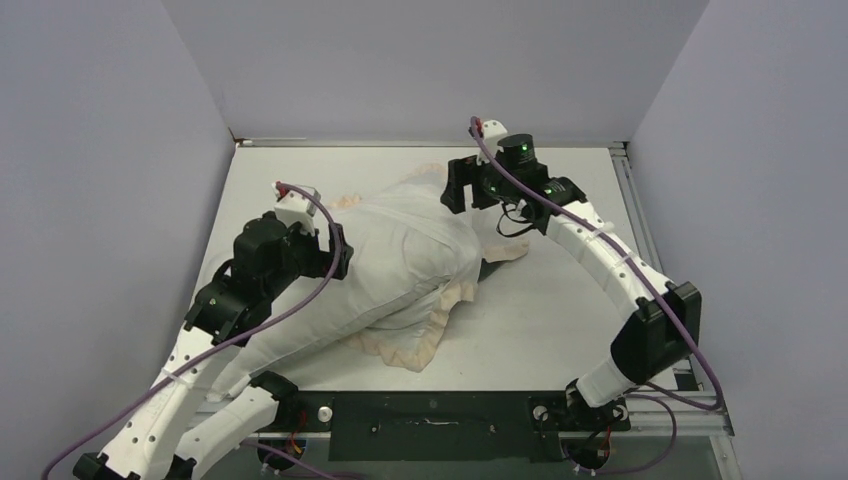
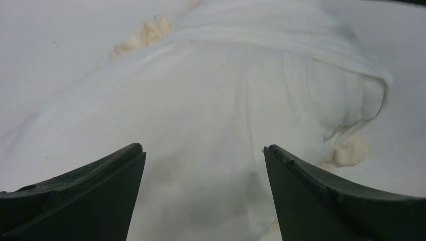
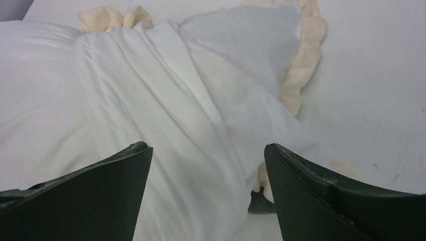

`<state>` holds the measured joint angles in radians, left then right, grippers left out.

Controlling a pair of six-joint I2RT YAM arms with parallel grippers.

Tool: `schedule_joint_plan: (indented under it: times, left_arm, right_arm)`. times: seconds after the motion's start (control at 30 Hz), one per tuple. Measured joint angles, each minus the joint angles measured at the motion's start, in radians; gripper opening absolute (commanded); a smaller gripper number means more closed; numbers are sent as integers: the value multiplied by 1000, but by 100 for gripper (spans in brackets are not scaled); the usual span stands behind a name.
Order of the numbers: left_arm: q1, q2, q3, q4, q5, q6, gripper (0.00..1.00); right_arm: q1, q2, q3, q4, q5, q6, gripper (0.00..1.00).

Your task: Remove the pillowcase from the pillow

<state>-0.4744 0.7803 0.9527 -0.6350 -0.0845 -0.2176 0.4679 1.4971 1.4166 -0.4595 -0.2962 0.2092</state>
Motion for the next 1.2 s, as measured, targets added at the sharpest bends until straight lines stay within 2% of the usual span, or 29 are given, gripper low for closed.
schedule_joint_plan:
  times: [0.17, 0.3, 0.5, 0.63, 0.73, 0.83, 1.07, 1.13, 1.2]
  left_arm:
    - [12, 161, 217, 9, -78, 1, 96]
    - [46, 344, 346, 19, -118, -6, 97]
    - [112, 592, 369, 26, -75, -43, 97]
    - [130, 674, 328, 26, -16, -73, 92]
    - [130, 665, 279, 47, 28, -98, 79]
    - [130, 608, 207, 89, 61, -122, 63]
    - [120, 426, 37, 167, 101, -177, 39]
    - [113, 380, -6, 187, 100, -196, 29]
    - [106, 342, -41, 202, 99, -213, 14]
  right_arm:
    - [40, 162, 107, 2, 3, -17, 87]
    - [67, 232, 146, 2, 6, -23, 88]
    - [97, 277, 189, 2, 9, -38, 90]
    - [112, 283, 216, -2, 20, -45, 91]
    - [126, 284, 243, -10, 40, -53, 97]
    - [148, 289, 286, -28, 72, -71, 98]
    - [232, 383, 409, -62, 111, -114, 100]
    - [254, 418, 435, -85, 117, -128, 100]
    - [274, 455, 457, -109, 127, -145, 95]
